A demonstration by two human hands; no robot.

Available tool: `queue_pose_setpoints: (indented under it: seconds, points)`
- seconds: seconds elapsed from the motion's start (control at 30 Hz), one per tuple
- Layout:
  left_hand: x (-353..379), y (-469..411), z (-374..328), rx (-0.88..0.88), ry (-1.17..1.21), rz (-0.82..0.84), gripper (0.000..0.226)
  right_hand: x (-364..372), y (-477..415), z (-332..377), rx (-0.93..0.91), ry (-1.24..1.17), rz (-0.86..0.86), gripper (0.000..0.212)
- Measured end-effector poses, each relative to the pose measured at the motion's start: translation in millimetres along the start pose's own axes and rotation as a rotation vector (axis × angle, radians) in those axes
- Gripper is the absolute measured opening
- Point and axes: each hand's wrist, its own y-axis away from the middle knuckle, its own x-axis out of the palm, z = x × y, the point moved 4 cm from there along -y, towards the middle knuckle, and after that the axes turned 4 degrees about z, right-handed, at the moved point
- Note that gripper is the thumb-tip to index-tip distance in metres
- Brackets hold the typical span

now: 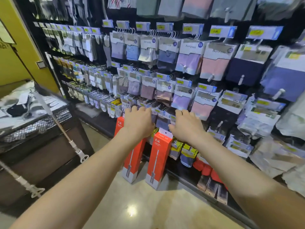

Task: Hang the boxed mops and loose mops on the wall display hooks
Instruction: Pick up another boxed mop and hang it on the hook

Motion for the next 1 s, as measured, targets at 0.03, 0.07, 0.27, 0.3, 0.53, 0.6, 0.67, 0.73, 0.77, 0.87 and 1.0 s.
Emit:
queue_pose_setpoints:
  seconds: [0.03, 0.07, 0.27, 0.3, 0.53, 0.6, 0.67, 0.73, 0.77, 0.87, 1.0]
  points:
    - [3.8, -17.7, 2.9, -0.001, -0.004, 0.011, 0.051, 3.5, -20.2, -0.8, -0.001, -0.008, 0.003, 0.064]
    - [7.1, -35.1, 5.7, -0.002, -0.008, 0.025, 0.052, 6.4, -40.0, -1.4, -0.003, -0.014, 0.005, 0.065]
    - [30.6, -131.5, 26.6, -0.023, -0.011, 0.096, 0.048, 30.7, -142.0, -0.8, -0.016, -0.004, 0.060, 0.068]
    - [35.2, -144.1, 30.4, -0.030, -0.007, 0.106, 0.048, 35.2, -154.8, -1.3, -0.022, -0.005, 0.073, 0.065]
    - [74.4, -217.4, 53.2, -0.014, 0.025, 0.137, 0.047, 67.8, -227.1, -2.3, 0.025, 0.021, 0.184, 0.057]
    - [88.8, -236.5, 59.4, 0.001, 0.035, 0.161, 0.047, 82.1, -243.1, -3.2, 0.035, 0.023, 0.182, 0.061]
    - [104.4, -258.0, 65.6, 0.027, 0.041, 0.192, 0.049, 97.1, -256.4, -5.0, 0.059, 0.010, 0.186, 0.065]
    - [120.6, -279.8, 72.2, 0.053, 0.052, 0.226, 0.056, 111.8, -269.9, -6.3, 0.092, 0.008, 0.201, 0.062]
    - [128.7, -289.8, 75.0, 0.071, 0.059, 0.239, 0.058, 118.0, -276.4, -6.3, 0.111, 0.014, 0.208, 0.060]
    - [151.1, -318.1, 79.6, 0.140, 0.063, 0.239, 0.052, 133.4, -293.4, -5.4, 0.181, 0.016, 0.243, 0.059]
    - [181.7, -349.3, 79.3, 0.241, 0.058, 0.339, 0.051, 152.8, -312.8, -1.0, 0.261, 0.012, 0.315, 0.060]
